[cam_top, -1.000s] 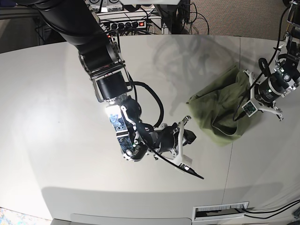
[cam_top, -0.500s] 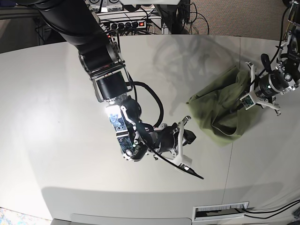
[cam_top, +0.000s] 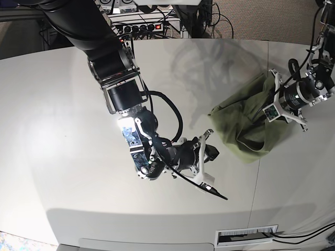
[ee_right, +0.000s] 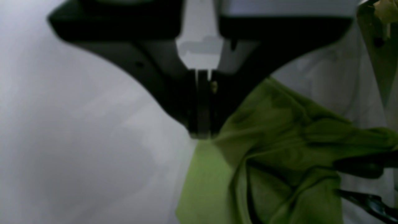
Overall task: Fold the T-shirt properly
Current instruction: 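Pull the left gripper back along the green bundle's side, releasing it, then lower the left gripper onto the bundle and grasp its loose fabric, then drag the grasped fabric with the left gripper away from the right gripper, then press and tuck the bundle's edge with the left gripper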
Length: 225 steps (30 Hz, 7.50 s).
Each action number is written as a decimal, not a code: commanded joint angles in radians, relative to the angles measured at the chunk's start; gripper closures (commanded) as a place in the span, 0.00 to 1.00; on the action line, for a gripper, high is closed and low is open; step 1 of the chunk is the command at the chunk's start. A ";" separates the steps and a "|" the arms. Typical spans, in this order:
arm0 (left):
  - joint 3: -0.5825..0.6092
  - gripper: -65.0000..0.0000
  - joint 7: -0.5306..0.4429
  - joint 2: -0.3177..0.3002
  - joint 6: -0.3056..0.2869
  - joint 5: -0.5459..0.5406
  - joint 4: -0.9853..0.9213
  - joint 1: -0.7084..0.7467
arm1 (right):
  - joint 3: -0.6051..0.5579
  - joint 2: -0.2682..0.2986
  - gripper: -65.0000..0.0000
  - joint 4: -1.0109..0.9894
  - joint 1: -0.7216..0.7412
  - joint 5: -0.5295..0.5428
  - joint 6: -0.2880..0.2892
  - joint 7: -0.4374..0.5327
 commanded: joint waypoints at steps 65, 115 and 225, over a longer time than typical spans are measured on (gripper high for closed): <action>-0.011 0.61 0.071 -0.034 0.544 0.266 -0.094 -0.088 | 0.003 -0.009 1.00 0.017 0.039 -0.134 0.001 0.153; -0.011 1.00 -0.079 0.193 0.298 -0.140 -0.170 0.194 | -0.227 -0.014 1.00 -0.031 -0.011 -0.241 0.001 0.280; -0.010 1.00 0.032 0.096 0.112 -0.199 -0.201 0.257 | -0.112 -0.010 1.00 0.057 0.011 -0.238 0.001 0.242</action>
